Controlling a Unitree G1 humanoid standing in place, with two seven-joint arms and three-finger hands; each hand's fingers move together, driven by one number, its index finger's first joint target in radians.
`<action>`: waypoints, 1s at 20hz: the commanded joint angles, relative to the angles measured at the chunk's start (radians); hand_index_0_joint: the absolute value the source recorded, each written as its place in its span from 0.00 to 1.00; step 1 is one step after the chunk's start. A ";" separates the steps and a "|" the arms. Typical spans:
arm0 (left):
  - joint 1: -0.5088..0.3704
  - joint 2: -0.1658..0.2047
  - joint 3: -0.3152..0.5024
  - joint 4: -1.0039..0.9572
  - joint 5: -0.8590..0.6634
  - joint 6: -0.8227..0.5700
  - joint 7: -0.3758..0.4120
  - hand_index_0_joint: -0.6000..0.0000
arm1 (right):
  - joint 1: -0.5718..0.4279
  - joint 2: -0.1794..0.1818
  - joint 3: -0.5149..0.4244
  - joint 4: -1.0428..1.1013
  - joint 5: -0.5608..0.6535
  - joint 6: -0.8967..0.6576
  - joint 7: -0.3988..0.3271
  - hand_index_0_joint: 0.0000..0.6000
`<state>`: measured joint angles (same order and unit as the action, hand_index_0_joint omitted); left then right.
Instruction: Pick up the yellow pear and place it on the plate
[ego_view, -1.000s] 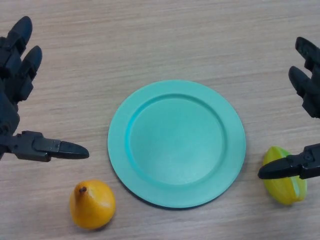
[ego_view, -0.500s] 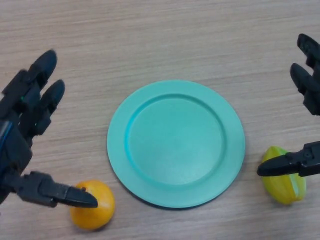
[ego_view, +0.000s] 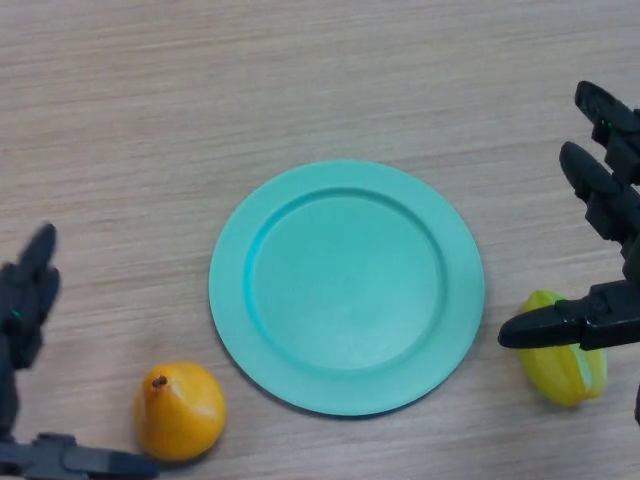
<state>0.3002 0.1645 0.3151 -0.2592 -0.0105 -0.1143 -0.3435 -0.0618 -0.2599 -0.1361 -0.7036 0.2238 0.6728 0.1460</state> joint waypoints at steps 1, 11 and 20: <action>0.013 0.026 -0.002 0.022 0.029 -0.185 0.058 1.00 | -0.033 -0.018 -0.030 -0.074 0.071 -0.090 -0.026 0.00; -0.010 0.032 -0.127 0.217 -0.017 -0.268 0.116 1.00 | -0.037 -0.029 -0.035 -0.081 0.091 -0.070 -0.027 0.00; -0.030 0.054 -0.205 0.299 0.065 -0.361 0.125 0.11 | -0.027 -0.034 -0.060 -0.088 0.104 -0.066 -0.015 0.33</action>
<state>0.2678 0.1874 0.0949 0.0737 0.0583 -0.3524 -0.2272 -0.0667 -0.2614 -0.1328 -0.7314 0.2833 0.6915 0.1242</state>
